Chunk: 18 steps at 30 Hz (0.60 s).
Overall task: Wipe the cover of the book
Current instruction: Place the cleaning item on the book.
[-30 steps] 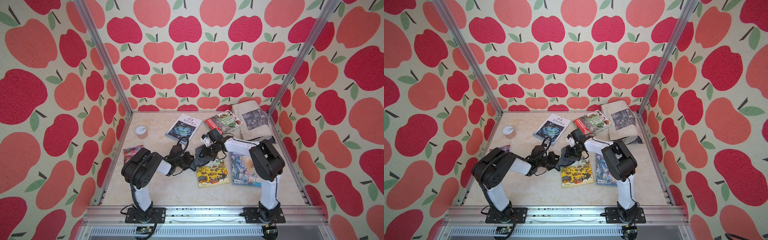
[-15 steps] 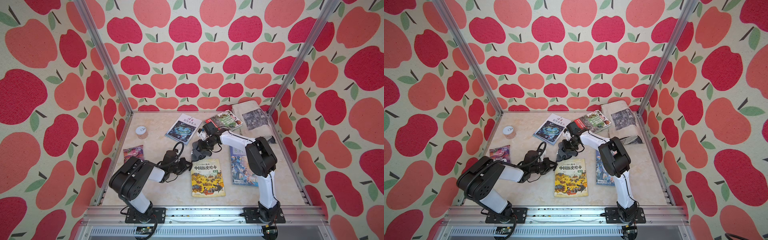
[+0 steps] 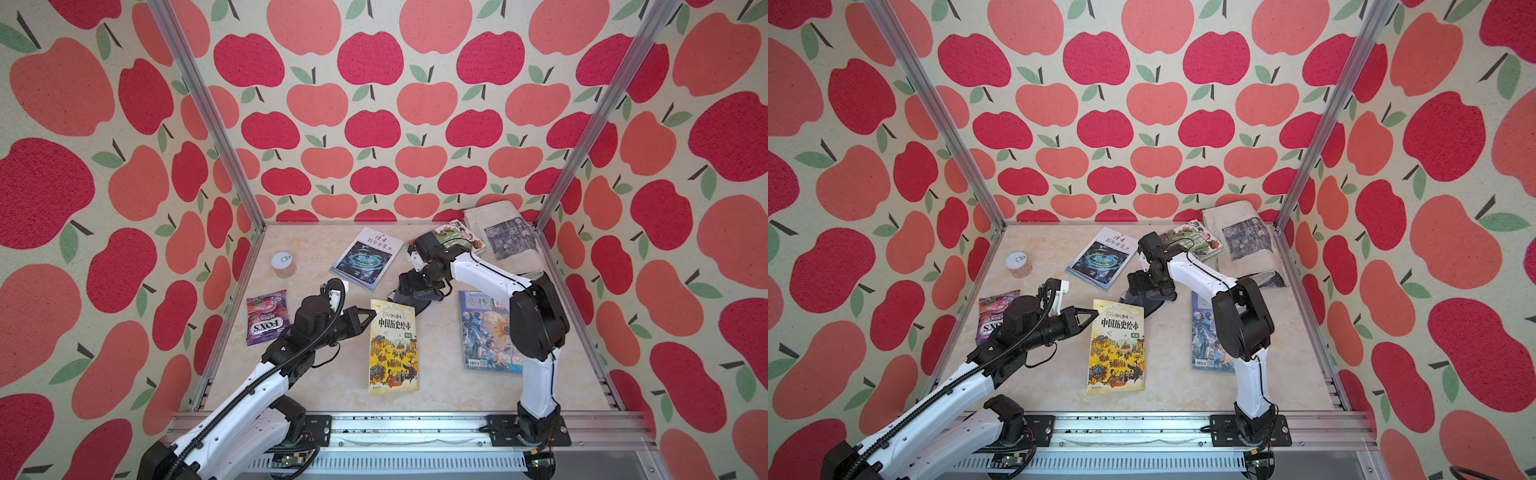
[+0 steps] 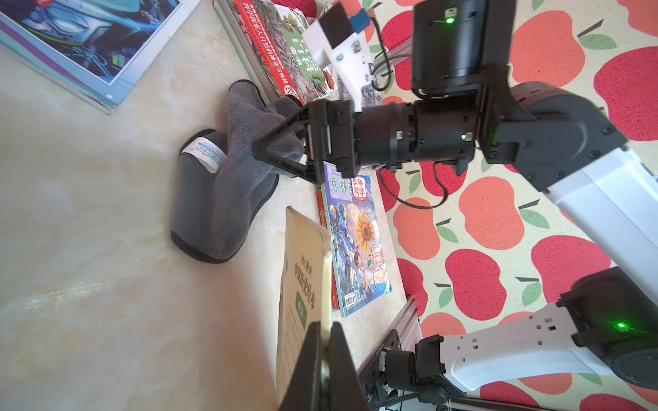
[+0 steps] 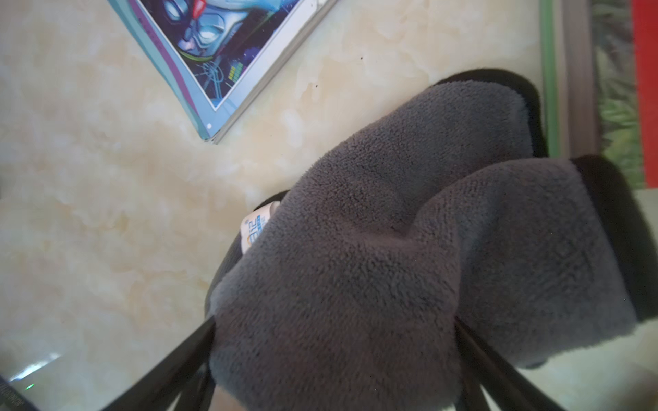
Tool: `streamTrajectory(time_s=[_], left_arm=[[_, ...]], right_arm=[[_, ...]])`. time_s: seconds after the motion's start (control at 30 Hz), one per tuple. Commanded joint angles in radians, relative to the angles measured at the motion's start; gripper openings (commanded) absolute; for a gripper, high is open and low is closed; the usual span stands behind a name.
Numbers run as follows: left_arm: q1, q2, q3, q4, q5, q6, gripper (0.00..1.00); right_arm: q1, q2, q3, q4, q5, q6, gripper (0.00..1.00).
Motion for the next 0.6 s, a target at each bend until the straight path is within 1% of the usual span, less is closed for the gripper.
streamTrajectory(time_s=[0.0, 0.03, 0.13, 0.2, 0.23, 0.27, 0.33, 0.4, 0.47, 0.53, 0.57], left_arm=[[-0.026, 0.070, 0.064, 0.067, 0.029, 0.006, 0.00], [-0.036, 0.099, 0.077, 0.111, 0.038, -0.002, 0.00], [-0.070, 0.224, 0.136, 0.236, 0.070, -0.024, 0.00], [-0.088, 0.319, 0.186, 0.313, 0.094, -0.039, 0.00], [-0.097, 0.367, 0.209, 0.365, 0.114, -0.054, 0.00], [-0.102, 0.409, 0.234, 0.413, 0.133, -0.073, 0.00], [-0.114, 0.480, 0.272, 0.494, 0.162, -0.104, 0.00], [-0.128, 0.551, 0.308, 0.560, 0.177, -0.126, 0.00], [-0.145, 0.643, 0.352, 0.669, 0.208, -0.179, 0.00], [-0.164, 0.746, 0.402, 0.811, 0.238, -0.260, 0.00], [-0.176, 0.801, 0.433, 0.882, 0.255, -0.306, 0.00]], right_arm=[[-0.074, -0.187, -0.068, -0.007, -0.059, 0.005, 0.99], [-0.092, -0.231, -0.084, -0.015, -0.072, 0.008, 0.99], [-0.133, -0.355, -0.151, -0.035, -0.038, 0.005, 0.99], [-0.176, -0.419, -0.209, -0.024, -0.075, 0.017, 0.99], [-0.203, -0.429, -0.223, -0.036, -0.118, 0.023, 0.99], [-0.216, -0.431, -0.224, -0.067, -0.136, 0.019, 0.99], [-0.220, -0.447, -0.235, -0.114, -0.050, 0.019, 0.99], [-0.230, -0.508, -0.299, -0.062, -0.069, 0.038, 0.99], [-0.237, -0.591, -0.348, -0.013, -0.076, 0.062, 0.99], [-0.246, -0.665, -0.368, -0.006, -0.024, 0.078, 0.99], [-0.262, -0.697, -0.376, -0.001, -0.017, 0.080, 0.99]])
